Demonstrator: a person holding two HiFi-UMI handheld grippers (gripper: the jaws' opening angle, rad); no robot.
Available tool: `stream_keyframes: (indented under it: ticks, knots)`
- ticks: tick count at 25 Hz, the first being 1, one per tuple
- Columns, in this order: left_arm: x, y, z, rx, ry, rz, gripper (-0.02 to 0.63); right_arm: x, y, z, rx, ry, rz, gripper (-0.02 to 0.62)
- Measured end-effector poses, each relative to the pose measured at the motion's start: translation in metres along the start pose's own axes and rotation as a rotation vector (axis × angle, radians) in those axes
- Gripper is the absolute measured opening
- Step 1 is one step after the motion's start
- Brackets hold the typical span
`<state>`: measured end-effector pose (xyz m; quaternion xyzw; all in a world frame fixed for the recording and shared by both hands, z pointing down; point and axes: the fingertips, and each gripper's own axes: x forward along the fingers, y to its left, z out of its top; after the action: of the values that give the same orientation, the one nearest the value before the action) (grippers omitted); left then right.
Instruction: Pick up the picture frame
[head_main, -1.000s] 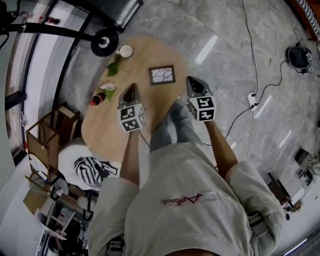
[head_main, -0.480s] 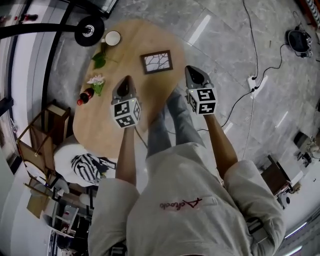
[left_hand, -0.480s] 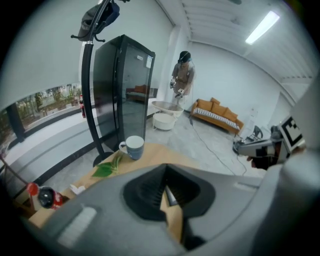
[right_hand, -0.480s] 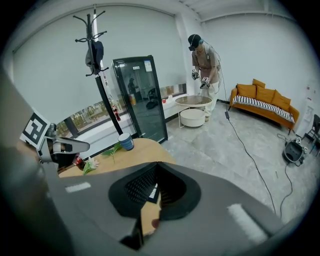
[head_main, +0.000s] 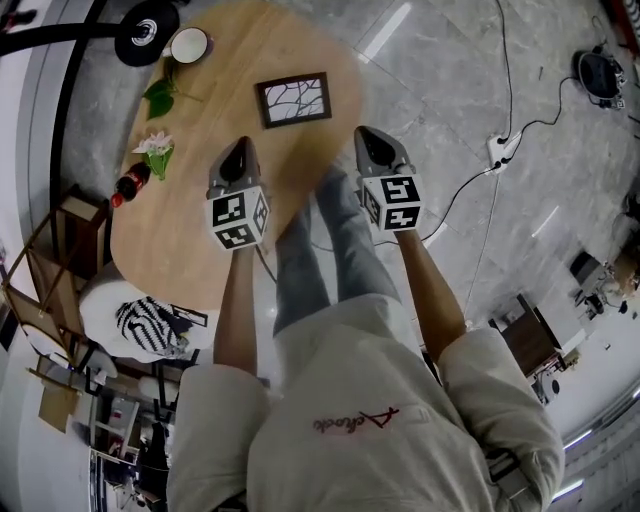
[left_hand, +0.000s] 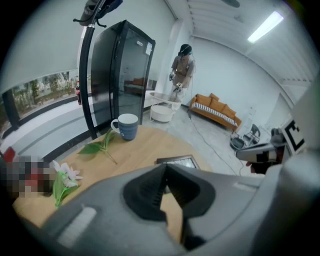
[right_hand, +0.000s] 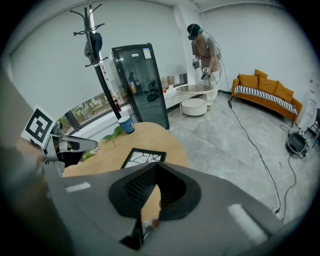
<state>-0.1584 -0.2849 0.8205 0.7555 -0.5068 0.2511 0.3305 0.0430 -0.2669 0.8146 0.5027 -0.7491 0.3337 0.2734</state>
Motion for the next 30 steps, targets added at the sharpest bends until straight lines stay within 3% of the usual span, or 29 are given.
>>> stream_keyframes:
  ticks: [7,12,20,30]
  knots:
    - [0.025,0.006,-0.046,0.002,0.040,-0.003,0.002,0.014,0.000,-0.064,0.030,0.073,0.017,0.006]
    - [0.039,0.006,-0.066,0.004,0.057,-0.007,0.003,0.025,-0.004,-0.089,0.039,0.091,0.024,0.006]
    - [0.057,0.006,-0.086,-0.031,0.090,-0.035,0.003,0.045,-0.006,-0.093,0.066,0.071,0.036,0.006]
    - [0.085,0.010,-0.079,-0.034,0.095,-0.028,0.018,0.081,-0.010,-0.081,0.041,0.079,0.025,0.006]
